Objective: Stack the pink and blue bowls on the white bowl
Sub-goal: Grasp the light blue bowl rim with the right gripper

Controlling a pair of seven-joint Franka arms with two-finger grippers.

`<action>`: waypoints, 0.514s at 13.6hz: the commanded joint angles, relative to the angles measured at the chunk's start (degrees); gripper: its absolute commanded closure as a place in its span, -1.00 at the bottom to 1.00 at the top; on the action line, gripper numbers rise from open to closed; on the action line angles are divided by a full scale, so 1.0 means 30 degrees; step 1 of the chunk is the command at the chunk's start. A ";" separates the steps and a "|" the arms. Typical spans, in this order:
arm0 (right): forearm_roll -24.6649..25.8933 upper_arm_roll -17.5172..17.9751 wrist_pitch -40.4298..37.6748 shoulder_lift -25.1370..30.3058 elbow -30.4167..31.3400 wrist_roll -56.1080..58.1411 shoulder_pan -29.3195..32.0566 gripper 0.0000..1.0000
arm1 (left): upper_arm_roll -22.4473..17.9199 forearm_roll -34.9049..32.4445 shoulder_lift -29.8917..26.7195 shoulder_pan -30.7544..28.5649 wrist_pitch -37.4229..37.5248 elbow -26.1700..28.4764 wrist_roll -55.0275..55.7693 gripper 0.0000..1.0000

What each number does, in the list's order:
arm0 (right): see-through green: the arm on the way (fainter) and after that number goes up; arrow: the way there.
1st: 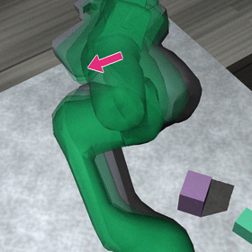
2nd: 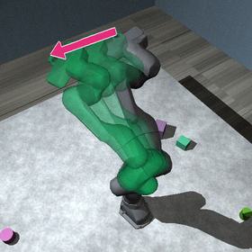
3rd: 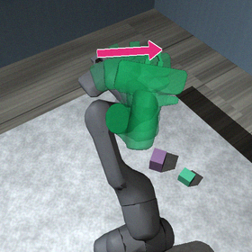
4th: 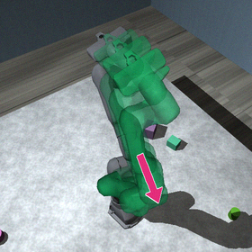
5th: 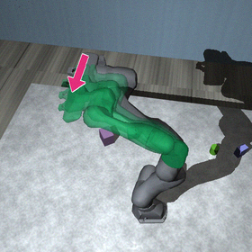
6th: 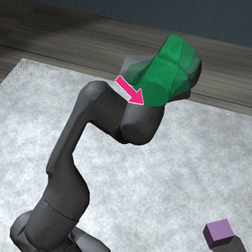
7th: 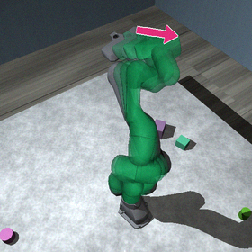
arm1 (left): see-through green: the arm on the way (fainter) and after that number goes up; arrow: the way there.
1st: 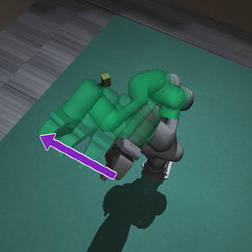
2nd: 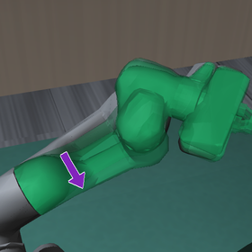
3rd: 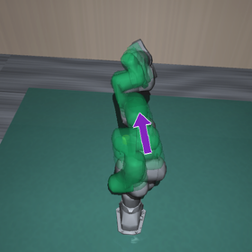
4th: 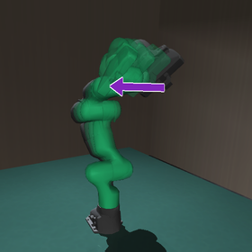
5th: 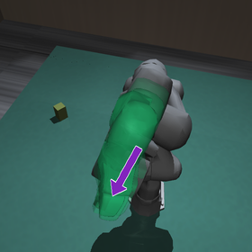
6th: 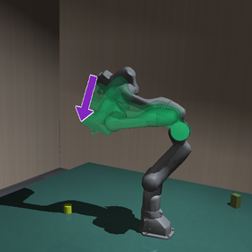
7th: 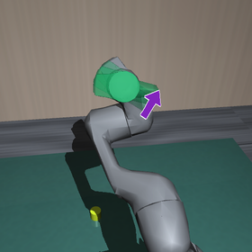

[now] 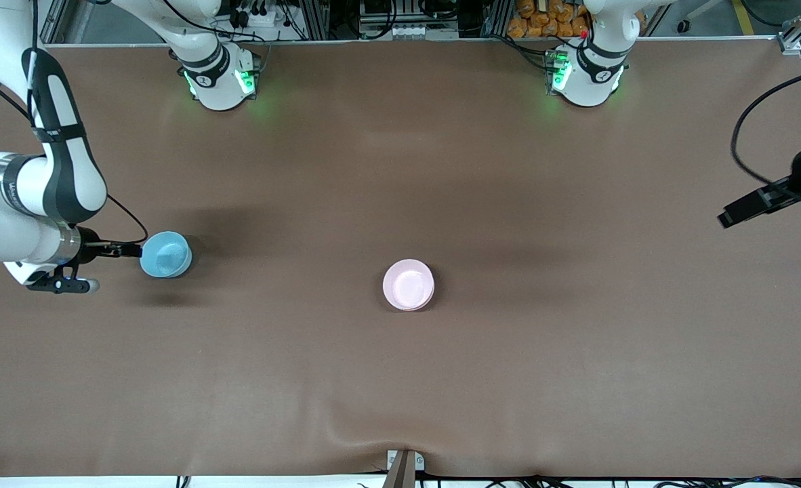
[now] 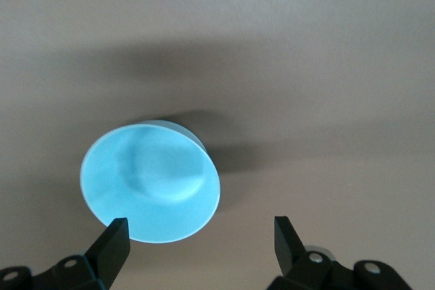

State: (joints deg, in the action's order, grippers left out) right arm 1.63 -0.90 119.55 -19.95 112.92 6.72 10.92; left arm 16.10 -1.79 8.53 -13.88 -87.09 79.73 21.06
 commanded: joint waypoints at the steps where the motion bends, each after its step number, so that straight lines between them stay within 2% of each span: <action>1: -0.0600 0.0271 0.0900 0.0059 0.0941 0.1007 0.0696 -0.50 | 0.0258 -0.0164 -0.1961 -0.0443 -0.0177 0.2276 -0.0633 -1.00; 4: -0.0834 0.0271 0.1136 -0.0438 0.1089 0.1186 0.0756 -0.12 | 0.0229 -0.0047 -0.2229 -0.0472 -0.0207 0.2487 -0.0721 -1.00; 7: -0.1098 0.0271 0.1401 -0.0879 0.1118 0.1216 0.0727 -0.04 | 0.0171 -0.0018 -0.2288 -0.0472 -0.0178 0.2370 -0.1070 -1.00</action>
State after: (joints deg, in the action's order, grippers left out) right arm -0.22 -0.86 122.73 -22.19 115.65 9.05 12.17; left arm 16.48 -1.79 3.16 -14.64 -87.14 85.56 19.76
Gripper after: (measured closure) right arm 0.458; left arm 0.000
